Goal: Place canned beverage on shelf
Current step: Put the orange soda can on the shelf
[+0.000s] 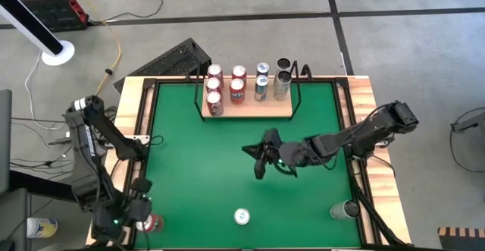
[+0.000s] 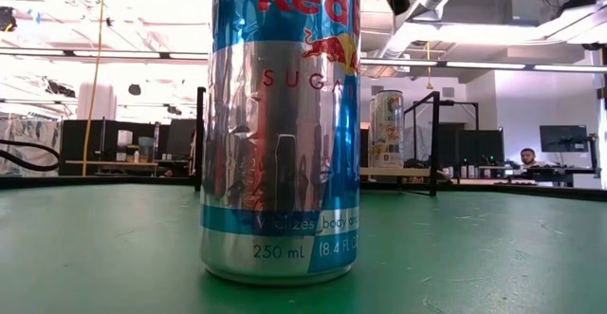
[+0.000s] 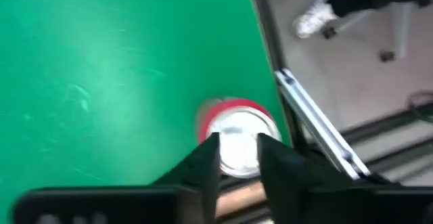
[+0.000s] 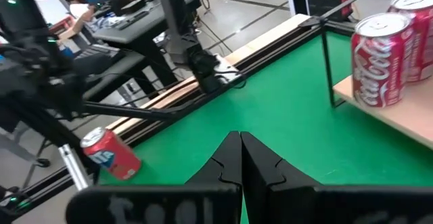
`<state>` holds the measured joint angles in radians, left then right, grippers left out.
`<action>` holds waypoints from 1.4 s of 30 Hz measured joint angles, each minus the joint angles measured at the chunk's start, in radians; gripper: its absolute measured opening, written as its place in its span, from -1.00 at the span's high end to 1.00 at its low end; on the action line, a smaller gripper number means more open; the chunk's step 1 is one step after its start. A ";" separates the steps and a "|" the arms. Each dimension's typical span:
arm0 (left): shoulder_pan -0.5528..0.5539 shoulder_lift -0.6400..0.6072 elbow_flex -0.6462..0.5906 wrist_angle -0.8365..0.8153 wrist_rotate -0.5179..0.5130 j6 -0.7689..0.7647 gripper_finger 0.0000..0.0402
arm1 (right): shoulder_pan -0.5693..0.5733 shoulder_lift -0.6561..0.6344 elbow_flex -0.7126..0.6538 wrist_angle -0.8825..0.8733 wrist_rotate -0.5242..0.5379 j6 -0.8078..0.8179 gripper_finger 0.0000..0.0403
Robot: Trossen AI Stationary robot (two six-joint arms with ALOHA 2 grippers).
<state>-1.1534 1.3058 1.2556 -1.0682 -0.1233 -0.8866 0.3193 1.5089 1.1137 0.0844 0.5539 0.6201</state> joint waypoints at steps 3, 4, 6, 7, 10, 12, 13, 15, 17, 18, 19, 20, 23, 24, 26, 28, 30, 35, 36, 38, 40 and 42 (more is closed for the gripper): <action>0.001 0.023 0.000 -0.003 -0.036 -0.018 0.35 | 0.025 0.000 0.000 -0.001 0.022 0.011 0.90; 0.001 0.031 0.000 -0.004 -0.041 -0.022 0.26 | 0.032 0.000 0.000 -0.001 0.026 0.012 0.90; 0.001 0.049 0.000 -0.004 -0.039 -0.032 0.06 | 0.041 0.000 0.000 -0.002 0.029 0.015 0.90; 0.001 0.059 0.000 -0.004 -0.032 -0.041 -0.04 | 0.042 0.000 0.000 -0.002 0.029 0.018 0.90; 0.014 0.091 0.000 0.000 0.016 -0.068 -0.30 | 0.044 0.000 0.000 -0.002 0.032 0.019 0.90; 0.021 0.108 0.000 0.023 0.053 -0.069 -0.45 | 0.047 0.001 0.000 -0.002 0.033 0.019 0.90; 0.023 0.115 0.000 0.040 0.057 -0.068 -0.51 | 0.046 0.001 0.000 -0.002 0.033 0.019 0.90; 0.023 0.125 0.000 0.067 0.055 -0.067 -0.62 | 0.044 0.001 0.000 -0.002 0.033 0.019 0.90; 0.022 0.137 0.000 0.082 0.047 -0.075 -0.69 | 0.044 0.001 0.000 -0.002 0.033 0.019 0.90; 0.022 0.146 0.000 0.079 0.046 -0.088 -0.72 | 0.043 0.001 0.000 -0.002 0.033 0.019 0.90; 0.022 0.154 0.000 0.074 0.042 -0.102 -0.74 | 0.042 0.001 0.000 -0.002 0.033 0.019 0.90; 0.022 0.163 0.000 0.069 0.040 -0.117 -0.75 | 0.039 0.001 0.000 -0.002 0.033 0.019 0.90; 0.021 0.193 0.000 0.049 0.038 -0.135 -0.77 | 0.038 0.001 0.000 -0.002 0.033 0.019 0.90; 0.020 0.204 0.000 0.046 0.037 -0.140 -0.77 | 0.038 0.001 0.000 -0.002 0.033 0.019 0.90; 0.020 0.225 0.000 0.047 0.041 -0.147 -0.77 | 0.038 0.001 0.000 -0.001 0.033 0.019 0.90; 0.020 0.248 0.000 0.046 0.057 -0.148 -0.77 | 0.038 0.001 0.000 -0.001 0.033 0.019 0.90; 0.019 0.270 0.000 0.046 0.071 -0.156 -0.77 | 0.040 0.001 0.000 -0.001 0.032 0.019 0.90; 0.010 0.316 0.000 0.041 0.085 -0.152 -0.77 | 0.041 0.001 0.000 -0.001 0.028 0.032 0.90; 0.008 0.324 0.000 0.034 0.085 -0.149 -0.77 | 0.041 0.001 0.000 -0.001 0.028 0.033 0.90; 0.006 0.338 -0.002 0.013 0.088 -0.152 -0.77 | 0.041 0.001 0.000 -0.001 0.026 0.034 0.90; 0.006 0.349 -0.003 -0.001 0.104 -0.154 -0.77 | 0.041 0.001 0.000 -0.001 0.024 0.034 0.90; 0.006 0.361 -0.003 -0.010 0.120 -0.141 -0.76 | 0.041 0.001 0.000 -0.002 0.024 0.034 0.90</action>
<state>-1.1473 1.6667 1.2522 -1.0782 -0.0031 -1.0273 0.3599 1.5101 1.1136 0.0824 0.5777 0.6537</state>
